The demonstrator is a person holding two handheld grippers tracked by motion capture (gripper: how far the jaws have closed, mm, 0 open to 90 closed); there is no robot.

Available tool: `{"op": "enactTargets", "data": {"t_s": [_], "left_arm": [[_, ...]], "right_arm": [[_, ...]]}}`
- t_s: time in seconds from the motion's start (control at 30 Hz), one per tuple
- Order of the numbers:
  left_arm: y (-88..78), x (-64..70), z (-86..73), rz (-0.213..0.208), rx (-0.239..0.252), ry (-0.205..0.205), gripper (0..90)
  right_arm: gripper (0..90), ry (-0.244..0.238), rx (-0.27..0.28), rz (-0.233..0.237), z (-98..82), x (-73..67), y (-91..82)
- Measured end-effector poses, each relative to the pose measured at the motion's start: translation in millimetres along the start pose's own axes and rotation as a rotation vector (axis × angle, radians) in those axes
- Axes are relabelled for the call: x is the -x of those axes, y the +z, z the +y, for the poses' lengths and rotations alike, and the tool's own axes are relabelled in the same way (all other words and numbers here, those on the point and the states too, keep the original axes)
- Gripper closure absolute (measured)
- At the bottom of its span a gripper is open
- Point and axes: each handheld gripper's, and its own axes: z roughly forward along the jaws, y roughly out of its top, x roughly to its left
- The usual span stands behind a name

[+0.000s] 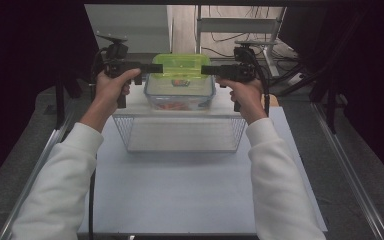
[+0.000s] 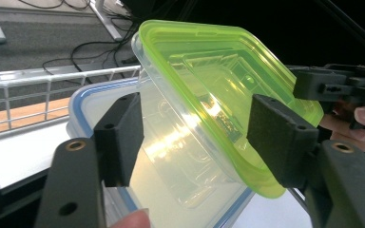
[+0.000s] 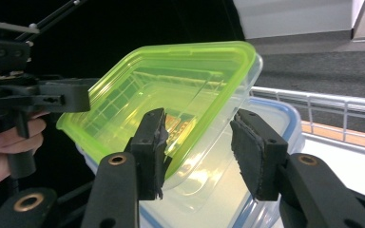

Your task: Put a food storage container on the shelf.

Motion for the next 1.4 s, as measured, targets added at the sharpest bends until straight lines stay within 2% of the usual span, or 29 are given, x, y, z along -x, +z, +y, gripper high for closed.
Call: {"op": "enactTargets", "data": {"t_s": [0.1, 0.13, 0.23, 0.37, 0.53, 0.67, 0.83, 1.07, 1.23, 1.4], "left_arm": [[0.0, 0.5, 0.4, 0.013, 0.012, 0.003, 33.6], [-0.5, 0.7, 0.6, 0.012, 0.020, -0.006, 32.7], [-2.5, 0.1, 1.2, 0.007, 0.038, 0.001, 27.9], [-5.0, 1.3, 0.9, 0.010, 0.039, 0.004, 25.0], [-9.5, 2.7, 0.0, 0.011, 0.031, 0.017, 24.0], [-15.0, 4.5, -1.4, 0.009, 0.032, 0.025, 23.2], [-22.6, 7.0, -5.0, -0.007, 0.037, 0.041, 23.1], [-40.3, 11.8, -19.2, -0.033, 0.042, 0.057, 21.8], [-53.4, 13.4, -36.7, -0.042, 0.034, 0.065, 21.3], [-67.5, 11.2, -59.7, -0.063, 0.025, 0.073, 21.2]], "right_arm": [[47.0, -0.009, -0.010, 0.001, -1.4, -3.6, -0.2], [46.2, -0.013, -0.011, -0.007, -1.5, -5.1, -0.3], [44.5, -0.015, -0.008, 0.000, -0.9, -7.7, -1.6], [41.5, -0.014, -0.010, 0.003, -0.7, -8.1, -3.9], [36.7, 0.000, -0.027, 0.011, -0.5, -4.5, -4.3], [34.0, 0.013, -0.014, 0.014, -0.3, -3.7, -6.0], [32.3, 0.021, 0.008, 0.034, 0.4, -4.2, -18.6], [31.8, -0.001, 0.037, 0.050, -5.3, -2.4, -47.0], [31.7, 0.004, 0.034, 0.089, -20.8, 7.1, -66.8], [31.5, -0.008, 0.010, 0.101, -41.2, 14.0, -79.7]]}}
